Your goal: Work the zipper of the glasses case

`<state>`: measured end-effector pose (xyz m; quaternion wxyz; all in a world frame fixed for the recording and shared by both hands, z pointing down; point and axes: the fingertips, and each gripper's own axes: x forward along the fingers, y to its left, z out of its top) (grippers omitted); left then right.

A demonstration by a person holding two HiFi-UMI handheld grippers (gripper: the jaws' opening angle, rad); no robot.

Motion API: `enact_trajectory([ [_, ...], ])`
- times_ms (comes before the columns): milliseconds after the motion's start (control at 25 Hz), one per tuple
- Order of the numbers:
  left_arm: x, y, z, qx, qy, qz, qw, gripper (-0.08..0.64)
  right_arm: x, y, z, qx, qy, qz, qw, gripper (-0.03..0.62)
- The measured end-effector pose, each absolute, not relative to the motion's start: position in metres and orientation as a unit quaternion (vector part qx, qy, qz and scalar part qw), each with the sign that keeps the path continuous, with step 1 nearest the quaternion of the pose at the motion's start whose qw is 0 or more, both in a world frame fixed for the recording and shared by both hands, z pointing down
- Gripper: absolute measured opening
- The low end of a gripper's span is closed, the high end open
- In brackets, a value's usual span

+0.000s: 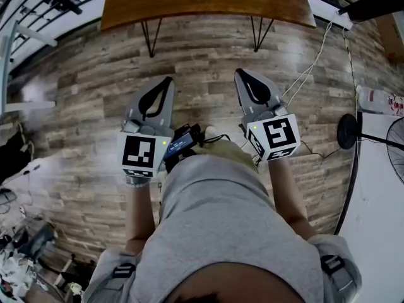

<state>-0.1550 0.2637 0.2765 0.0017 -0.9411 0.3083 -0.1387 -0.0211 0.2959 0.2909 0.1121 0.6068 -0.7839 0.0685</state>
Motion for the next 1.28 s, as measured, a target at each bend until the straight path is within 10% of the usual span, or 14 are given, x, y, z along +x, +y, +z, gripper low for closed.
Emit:
enact_trajectory([
  [1280, -0.151, 0.262, 0.273, -0.919, 0.369, -0.137, -0.032, 0.109, 0.001, 0.286, 0.286, 0.588, -0.801, 0.097, 0.063, 0.114],
])
